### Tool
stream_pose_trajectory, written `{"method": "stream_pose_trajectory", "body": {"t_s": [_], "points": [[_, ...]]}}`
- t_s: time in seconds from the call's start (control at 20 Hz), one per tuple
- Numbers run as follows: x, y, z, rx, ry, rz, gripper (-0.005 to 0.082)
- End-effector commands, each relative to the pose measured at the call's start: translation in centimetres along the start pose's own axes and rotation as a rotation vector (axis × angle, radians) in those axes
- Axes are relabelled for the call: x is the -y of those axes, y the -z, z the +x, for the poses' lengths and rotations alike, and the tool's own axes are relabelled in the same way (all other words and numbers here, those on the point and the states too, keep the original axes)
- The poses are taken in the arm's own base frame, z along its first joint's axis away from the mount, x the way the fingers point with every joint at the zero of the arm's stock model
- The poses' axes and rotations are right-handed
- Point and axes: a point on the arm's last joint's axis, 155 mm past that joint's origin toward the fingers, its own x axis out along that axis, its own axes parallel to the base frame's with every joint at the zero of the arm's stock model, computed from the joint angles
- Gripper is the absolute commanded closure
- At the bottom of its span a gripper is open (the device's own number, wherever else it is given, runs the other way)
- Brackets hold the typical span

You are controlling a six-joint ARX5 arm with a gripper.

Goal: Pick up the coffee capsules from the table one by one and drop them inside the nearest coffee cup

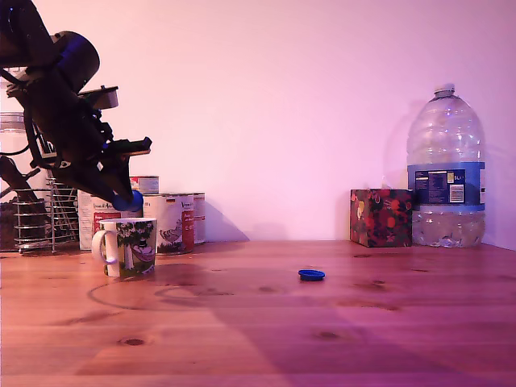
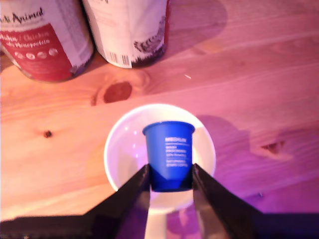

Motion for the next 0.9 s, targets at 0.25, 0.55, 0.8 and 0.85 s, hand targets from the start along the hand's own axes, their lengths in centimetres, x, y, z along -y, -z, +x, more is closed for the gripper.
{"method": "stream_pose_trajectory", "body": {"t_s": [0.25,0.55,0.8,0.85], "points": [[-0.01,0.77,0.62,-0.024,0.000,0.021,0.0687],[-0.14,1.10,0.61,-0.038,-0.007,0.020,0.0683],[-0.13,0.85,0.62,-0.027,-0.006,0.022,0.0292],[-0.13,0.83,0.62,-0.027,-0.006,0.022,0.0270]]}}
